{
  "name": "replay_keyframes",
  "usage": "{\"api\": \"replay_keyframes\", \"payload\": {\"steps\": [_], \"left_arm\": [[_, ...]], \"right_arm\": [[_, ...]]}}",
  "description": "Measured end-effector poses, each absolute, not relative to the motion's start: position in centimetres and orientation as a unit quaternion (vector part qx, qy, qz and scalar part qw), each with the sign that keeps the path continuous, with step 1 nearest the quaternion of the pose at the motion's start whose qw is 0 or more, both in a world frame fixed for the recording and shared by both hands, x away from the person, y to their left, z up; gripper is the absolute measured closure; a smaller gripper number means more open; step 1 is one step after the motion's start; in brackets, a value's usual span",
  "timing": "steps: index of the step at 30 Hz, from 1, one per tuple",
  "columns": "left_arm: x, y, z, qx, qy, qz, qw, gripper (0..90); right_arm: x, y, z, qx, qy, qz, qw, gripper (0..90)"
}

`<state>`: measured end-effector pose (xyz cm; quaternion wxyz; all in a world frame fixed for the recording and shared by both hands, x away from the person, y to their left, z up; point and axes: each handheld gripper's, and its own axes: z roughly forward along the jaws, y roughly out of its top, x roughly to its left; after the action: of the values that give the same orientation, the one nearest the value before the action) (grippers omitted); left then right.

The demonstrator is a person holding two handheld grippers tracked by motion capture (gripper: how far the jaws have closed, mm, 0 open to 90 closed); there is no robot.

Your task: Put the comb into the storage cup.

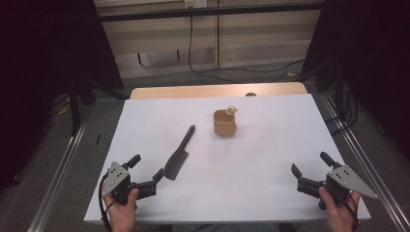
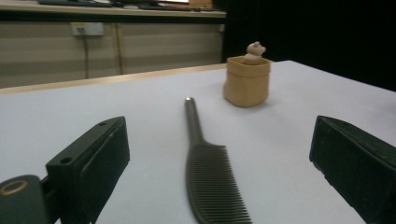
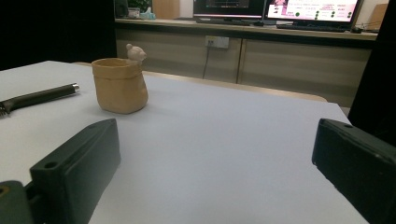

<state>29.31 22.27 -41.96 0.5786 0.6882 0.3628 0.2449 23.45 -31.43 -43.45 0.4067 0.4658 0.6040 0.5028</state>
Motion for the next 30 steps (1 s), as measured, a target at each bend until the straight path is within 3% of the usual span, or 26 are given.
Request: {"api": "replay_keyframes", "payload": {"steps": [7,19,27,30], "left_arm": [[30.3,22.0,-41.5,0.718,0.335,0.22,0.568,4.9],[31.7,21.8,-41.1,0.719,0.335,0.188,0.579,4.1],[32.5,20.9,-40.5,0.724,0.337,0.216,0.561,3.2],[33.1,20.4,-40.5,0.732,0.338,0.203,0.556,3.3]], "right_arm": [[23.4,-31.3,-43.4,0.466,0.606,0.501,0.406,0.1],[23.6,-31.3,-43.5,0.468,0.609,0.499,0.401,0.0],[23.7,-31.2,-43.6,0.466,0.609,0.502,0.4,0.0],[23.7,-31.2,-43.6,0.466,0.611,0.5,0.399,0.0]]}}
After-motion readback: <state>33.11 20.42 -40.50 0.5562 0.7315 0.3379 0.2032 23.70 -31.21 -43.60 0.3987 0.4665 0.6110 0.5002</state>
